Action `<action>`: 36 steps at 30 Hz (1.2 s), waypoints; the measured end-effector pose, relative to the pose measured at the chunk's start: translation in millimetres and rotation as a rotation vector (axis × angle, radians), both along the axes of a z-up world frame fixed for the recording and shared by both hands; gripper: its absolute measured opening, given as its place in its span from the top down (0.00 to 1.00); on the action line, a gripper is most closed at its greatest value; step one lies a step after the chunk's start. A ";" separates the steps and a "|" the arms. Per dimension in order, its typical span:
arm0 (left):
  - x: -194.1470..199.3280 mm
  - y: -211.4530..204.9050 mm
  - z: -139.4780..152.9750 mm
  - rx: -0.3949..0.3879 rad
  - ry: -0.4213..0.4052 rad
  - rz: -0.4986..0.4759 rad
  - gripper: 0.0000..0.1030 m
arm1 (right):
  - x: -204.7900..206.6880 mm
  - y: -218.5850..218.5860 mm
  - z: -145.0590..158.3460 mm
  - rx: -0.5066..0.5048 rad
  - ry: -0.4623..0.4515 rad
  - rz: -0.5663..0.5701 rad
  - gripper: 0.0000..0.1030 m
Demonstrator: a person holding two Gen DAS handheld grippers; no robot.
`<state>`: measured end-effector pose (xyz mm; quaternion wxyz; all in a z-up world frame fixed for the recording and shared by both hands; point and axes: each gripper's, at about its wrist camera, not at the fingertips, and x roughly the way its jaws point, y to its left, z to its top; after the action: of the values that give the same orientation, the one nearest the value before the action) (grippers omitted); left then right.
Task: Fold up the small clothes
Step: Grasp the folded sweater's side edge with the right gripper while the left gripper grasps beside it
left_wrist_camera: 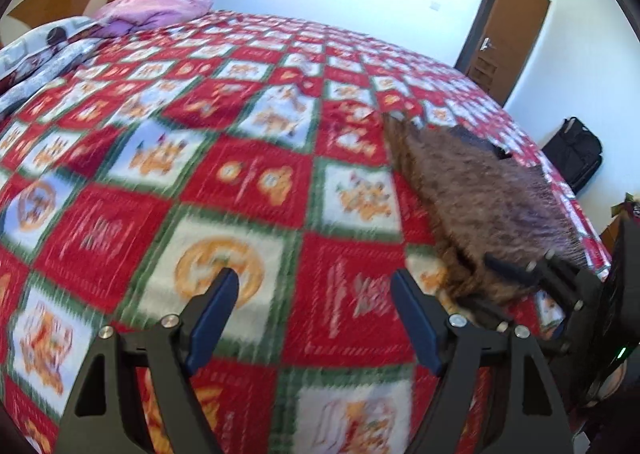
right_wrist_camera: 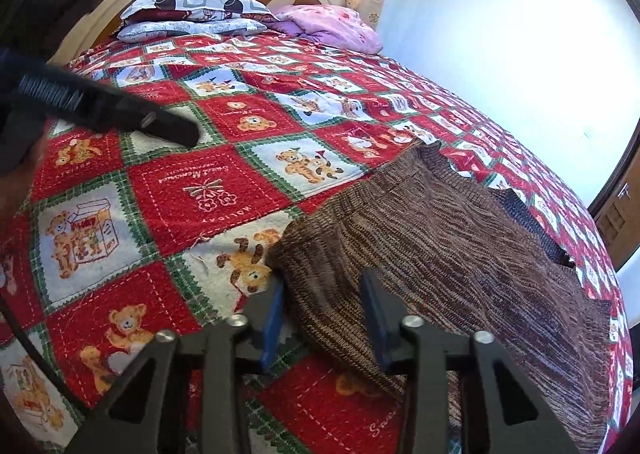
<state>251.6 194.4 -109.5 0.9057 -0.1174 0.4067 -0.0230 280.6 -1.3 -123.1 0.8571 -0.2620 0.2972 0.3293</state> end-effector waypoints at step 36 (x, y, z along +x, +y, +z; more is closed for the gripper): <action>192.8 -64.6 -27.8 -0.233 0.027 -0.210 0.41 | 13.6 -17.0 1.9 0.125 0.104 -0.018 0.81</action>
<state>444.4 129.7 -137.3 0.8730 -0.1787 0.4234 -0.1632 294.2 -18.3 -121.2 0.8581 -0.1880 0.3224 0.3527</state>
